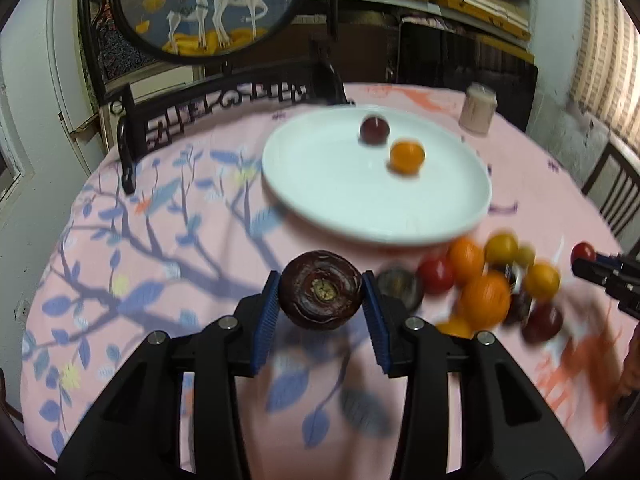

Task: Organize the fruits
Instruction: 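Lower the mangosteen and tomato onto the white plate and open both tools, then grasp a second dark brown mangosteen with the left tool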

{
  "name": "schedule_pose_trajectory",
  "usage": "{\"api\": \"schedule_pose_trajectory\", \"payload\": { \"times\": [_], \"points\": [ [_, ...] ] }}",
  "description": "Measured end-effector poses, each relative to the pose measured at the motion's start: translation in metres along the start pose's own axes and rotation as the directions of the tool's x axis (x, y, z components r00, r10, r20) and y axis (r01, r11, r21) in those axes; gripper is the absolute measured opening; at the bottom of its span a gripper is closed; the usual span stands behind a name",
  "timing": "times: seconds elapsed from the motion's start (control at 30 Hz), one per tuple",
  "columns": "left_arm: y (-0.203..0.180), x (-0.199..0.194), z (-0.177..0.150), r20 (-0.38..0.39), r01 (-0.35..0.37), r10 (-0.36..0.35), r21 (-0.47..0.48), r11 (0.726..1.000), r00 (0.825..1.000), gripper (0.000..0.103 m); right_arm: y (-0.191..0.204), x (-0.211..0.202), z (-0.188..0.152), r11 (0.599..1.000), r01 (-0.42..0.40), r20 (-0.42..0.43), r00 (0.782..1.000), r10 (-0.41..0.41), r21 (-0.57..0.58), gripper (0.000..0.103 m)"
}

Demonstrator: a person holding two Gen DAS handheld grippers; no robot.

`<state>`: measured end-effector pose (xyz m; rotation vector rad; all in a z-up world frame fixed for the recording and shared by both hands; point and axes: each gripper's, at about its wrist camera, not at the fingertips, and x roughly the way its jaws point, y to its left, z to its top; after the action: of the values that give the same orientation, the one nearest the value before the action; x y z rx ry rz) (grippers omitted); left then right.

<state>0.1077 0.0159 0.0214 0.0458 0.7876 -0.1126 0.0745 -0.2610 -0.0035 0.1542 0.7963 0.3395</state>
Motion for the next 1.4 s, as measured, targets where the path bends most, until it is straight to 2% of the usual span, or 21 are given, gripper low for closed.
{"api": "schedule_pose_trajectory", "payload": {
  "times": [0.17, 0.33, 0.4, 0.43, 0.47, 0.5, 0.6, 0.7, 0.83, 0.93, 1.1, 1.13, 1.17, 1.23, 1.4],
  "points": [
    [-0.008, 0.021, 0.041, -0.003, 0.012, -0.012, -0.029, 1.000, 1.000, 0.041, 0.024, 0.024, 0.052, 1.000, -0.018, 0.020, 1.000, 0.018, -0.013, 0.030],
    [-0.014, 0.058, 0.053, -0.038, 0.007, -0.008, -0.043, 0.999, 0.999, 0.042, 0.047, 0.077, 0.084, 0.999, -0.019, -0.016, 1.000, 0.019, -0.038, 0.031],
    [-0.014, 0.068, 0.051, -0.051, 0.019, -0.022, -0.046, 0.999, 0.998, 0.045, 0.052, 0.094, 0.088, 0.998, -0.003, -0.043, 0.999, 0.001, -0.061, 0.045],
    [-0.014, 0.069, 0.050, -0.051, 0.022, -0.024, -0.041, 0.999, 0.998, 0.049, 0.053, 0.096, 0.086, 0.997, 0.026, -0.036, 0.999, -0.029, -0.078, 0.056],
    [-0.014, 0.068, 0.049, -0.045, 0.015, -0.016, -0.028, 0.999, 0.999, 0.056, 0.052, 0.093, 0.084, 0.995, 0.037, -0.010, 0.999, -0.038, -0.090, 0.056],
    [-0.013, 0.066, 0.049, -0.034, 0.007, -0.007, -0.023, 1.000, 0.999, 0.059, 0.051, 0.090, 0.083, 0.995, 0.035, 0.002, 0.999, -0.035, -0.095, 0.056],
    [-0.010, 0.058, 0.049, -0.014, 0.017, -0.017, -0.031, 0.999, 1.000, 0.059, 0.040, 0.079, 0.085, 0.998, -0.002, 0.008, 1.000, 0.003, -0.065, 0.056],
    [-0.009, 0.050, 0.046, -0.007, 0.019, -0.019, -0.021, 1.000, 1.000, 0.059, 0.040, 0.069, 0.084, 0.998, -0.007, 0.021, 1.000, 0.008, -0.063, 0.057],
    [-0.012, 0.041, 0.032, -0.017, 0.015, -0.015, 0.005, 1.000, 1.000, 0.059, 0.037, 0.055, 0.079, 0.999, -0.015, 0.034, 0.999, 0.016, -0.035, 0.066],
    [-0.018, 0.033, 0.017, -0.025, 0.009, -0.008, 0.044, 0.999, 1.000, 0.064, 0.027, 0.040, 0.068, 1.000, -0.012, 0.052, 0.999, 0.012, 0.000, 0.071],
    [-0.021, 0.023, -0.002, -0.030, -0.008, 0.010, 0.093, 0.996, 1.000, 0.069, 0.005, 0.025, 0.052, 0.998, -0.014, 0.056, 0.998, 0.010, 0.068, 0.072],
    [-0.020, 0.024, -0.005, -0.035, -0.006, 0.009, 0.094, 0.996, 0.999, 0.069, 0.001, 0.022, 0.049, 0.997, -0.010, 0.057, 0.998, 0.006, 0.081, 0.073],
    [-0.020, 0.025, -0.007, -0.044, 0.003, 0.001, 0.092, 0.996, 0.999, 0.069, -0.002, 0.020, 0.047, 0.996, -0.007, 0.058, 0.998, 0.001, 0.090, 0.081],
    [-0.022, 0.030, -0.010, -0.058, 0.023, -0.018, 0.094, 0.995, 0.998, 0.069, -0.008, 0.016, 0.041, 0.994, 0.005, 0.066, 0.998, -0.012, 0.112, 0.092],
    [-0.035, 0.035, -0.015, -0.056, 0.031, -0.023, 0.146, 0.989, 0.998, 0.072, -0.010, 0.011, 0.040, 0.992, -0.006, 0.083, 0.997, -0.005, 0.127, 0.092]
  ]
}}
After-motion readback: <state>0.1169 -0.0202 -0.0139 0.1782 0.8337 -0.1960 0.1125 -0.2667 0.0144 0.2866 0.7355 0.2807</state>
